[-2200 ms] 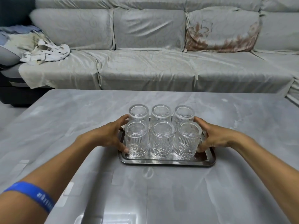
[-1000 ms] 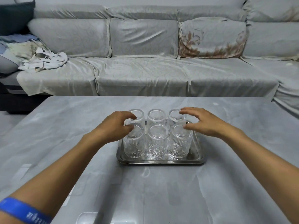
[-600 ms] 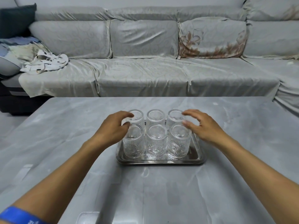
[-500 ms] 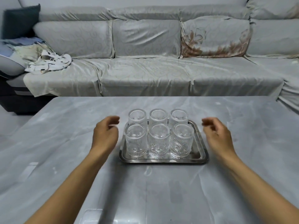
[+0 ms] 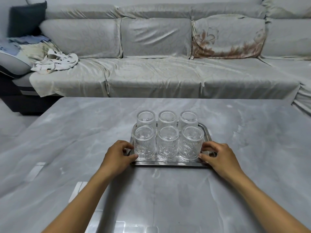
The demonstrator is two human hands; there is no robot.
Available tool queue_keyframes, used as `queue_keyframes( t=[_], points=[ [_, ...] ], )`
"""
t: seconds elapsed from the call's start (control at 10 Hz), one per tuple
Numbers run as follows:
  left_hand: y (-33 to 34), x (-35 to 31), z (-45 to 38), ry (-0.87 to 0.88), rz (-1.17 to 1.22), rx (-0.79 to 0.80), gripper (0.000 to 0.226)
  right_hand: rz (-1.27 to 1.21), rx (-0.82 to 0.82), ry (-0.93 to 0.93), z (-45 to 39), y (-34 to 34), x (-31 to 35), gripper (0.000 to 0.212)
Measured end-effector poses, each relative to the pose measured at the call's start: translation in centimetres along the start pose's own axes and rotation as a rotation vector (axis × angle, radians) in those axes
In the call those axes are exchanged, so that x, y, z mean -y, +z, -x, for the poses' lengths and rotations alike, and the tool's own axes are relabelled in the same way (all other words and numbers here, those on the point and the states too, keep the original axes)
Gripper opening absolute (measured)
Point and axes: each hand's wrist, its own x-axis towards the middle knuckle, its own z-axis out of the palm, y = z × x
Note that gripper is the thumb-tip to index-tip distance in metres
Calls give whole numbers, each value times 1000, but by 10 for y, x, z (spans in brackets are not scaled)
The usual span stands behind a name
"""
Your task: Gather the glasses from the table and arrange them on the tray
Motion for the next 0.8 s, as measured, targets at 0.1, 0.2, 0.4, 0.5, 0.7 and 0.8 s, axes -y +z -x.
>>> queue_keyframes(
  t=[0.1,0.2,0.4,0.5,0.7,0.8],
  points=[
    [3,-1,0,-62,39,-50,26,20,-24,3,3,3,1,36],
    [6,0,1,-187,93,-80,25,36,-141,118,4,2,-2,40],
    [9,8,-1,-304,238,-46,14,-72,-103,431,1,-6,-4,9],
    [8,7,-3,-306,271,-62,11,-75,-122,436,0,-7,-4,8],
    [10,7,2,-312,289,-17,9,-25,-70,400,3,-3,-7,11],
    [3,-3,-1,-279,290,-68,17,-41,-120,391,1,-11,1,21]
  ],
)
